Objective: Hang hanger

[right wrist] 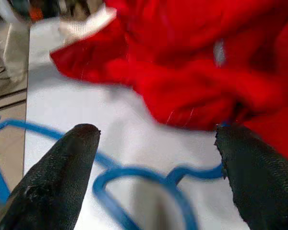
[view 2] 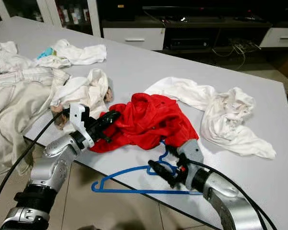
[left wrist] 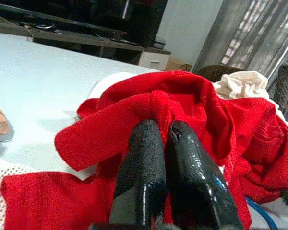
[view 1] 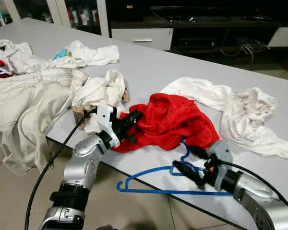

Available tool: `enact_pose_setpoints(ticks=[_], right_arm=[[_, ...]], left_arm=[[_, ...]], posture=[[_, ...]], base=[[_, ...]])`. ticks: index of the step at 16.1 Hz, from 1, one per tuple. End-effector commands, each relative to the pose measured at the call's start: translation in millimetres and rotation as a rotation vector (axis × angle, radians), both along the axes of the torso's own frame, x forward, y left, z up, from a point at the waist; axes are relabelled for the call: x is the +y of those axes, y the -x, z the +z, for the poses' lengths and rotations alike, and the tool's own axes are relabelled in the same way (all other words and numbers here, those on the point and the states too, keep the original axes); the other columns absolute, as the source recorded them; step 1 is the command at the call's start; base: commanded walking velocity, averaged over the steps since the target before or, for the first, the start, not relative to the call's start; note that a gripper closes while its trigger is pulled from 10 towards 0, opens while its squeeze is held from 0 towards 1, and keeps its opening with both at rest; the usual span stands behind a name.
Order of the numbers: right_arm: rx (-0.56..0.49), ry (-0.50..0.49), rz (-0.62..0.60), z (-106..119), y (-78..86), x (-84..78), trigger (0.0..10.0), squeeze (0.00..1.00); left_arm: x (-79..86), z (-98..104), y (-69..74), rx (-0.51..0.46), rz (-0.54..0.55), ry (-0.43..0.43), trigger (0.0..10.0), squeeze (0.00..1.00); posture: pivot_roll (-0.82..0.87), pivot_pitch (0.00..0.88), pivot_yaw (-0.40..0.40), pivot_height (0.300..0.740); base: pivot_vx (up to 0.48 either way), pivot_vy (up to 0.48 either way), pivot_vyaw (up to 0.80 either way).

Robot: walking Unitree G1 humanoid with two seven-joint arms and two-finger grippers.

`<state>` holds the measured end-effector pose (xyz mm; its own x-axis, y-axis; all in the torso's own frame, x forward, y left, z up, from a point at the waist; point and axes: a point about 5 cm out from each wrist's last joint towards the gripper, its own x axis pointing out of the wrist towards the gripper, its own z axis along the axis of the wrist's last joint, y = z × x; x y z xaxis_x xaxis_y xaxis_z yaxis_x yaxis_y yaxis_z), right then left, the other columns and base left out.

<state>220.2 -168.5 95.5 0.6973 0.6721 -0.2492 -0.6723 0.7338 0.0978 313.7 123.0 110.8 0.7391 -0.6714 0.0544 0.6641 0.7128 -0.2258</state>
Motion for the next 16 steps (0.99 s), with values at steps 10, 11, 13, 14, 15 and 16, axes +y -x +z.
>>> enact_pose_setpoints(ticks=[10, 11, 13, 14, 15, 16], right_arm=[[-0.261, -0.038, -0.112, 21, 10.8, 0.3, 10.0, 0.0], [-0.289, -0.059, -0.209, 19, 7.2, -4.6, 10.0, 0.0], [-0.314, -0.082, -0.275, 19, 9.1, -7.5, 10.0, 0.0], [-0.322, -0.089, -0.285, 19, 10.2, -7.7, 10.0, 0.0], [-0.332, -0.104, -0.295, 21, 13.5, -7.7, 10.0, 0.0], [-0.333, -0.116, -0.296, 23, 15.6, -7.3, 10.0, 0.0]], left_arm=[[-3.7, 0, -1.1, 0.0, -0.022, -0.028, 10.0, 0.0], [-4.3, -3, 0.7, 0.004, -0.019, -0.032, 10.0, 0.0], [-1.7, -9, 5.4, 0.001, -0.003, -0.068, 10.0, 0.0], [-0.5, -10, 6.7, -0.002, 0.003, -0.078, 10.0, 0.0], [4.0, -12, 8.8, 0.0, 0.028, -0.086, 10.0, 0.0], [6.4, -13, 9.7, 0.001, 0.043, -0.091, 10.0, 0.0]], posture=[[-0.07, 0.0, 0.018, 0.74], [-0.07, 0.0, 0.016, 0.74], [-0.07, 0.0, 0.016, 0.74], [-0.07, 0.0, 0.016, 0.74], [-0.07, 0.0, 0.016, 0.74], [-0.07, 0.0, 0.015, 0.74]], base=[[0.0, 0.0, 0.0], [0.0, 0.0, 0.0], [0.0, 0.0, 0.0], [0.0, 0.0, 0.0], [0.0, 0.0, 0.0], [0.0, 0.0, 0.0]])
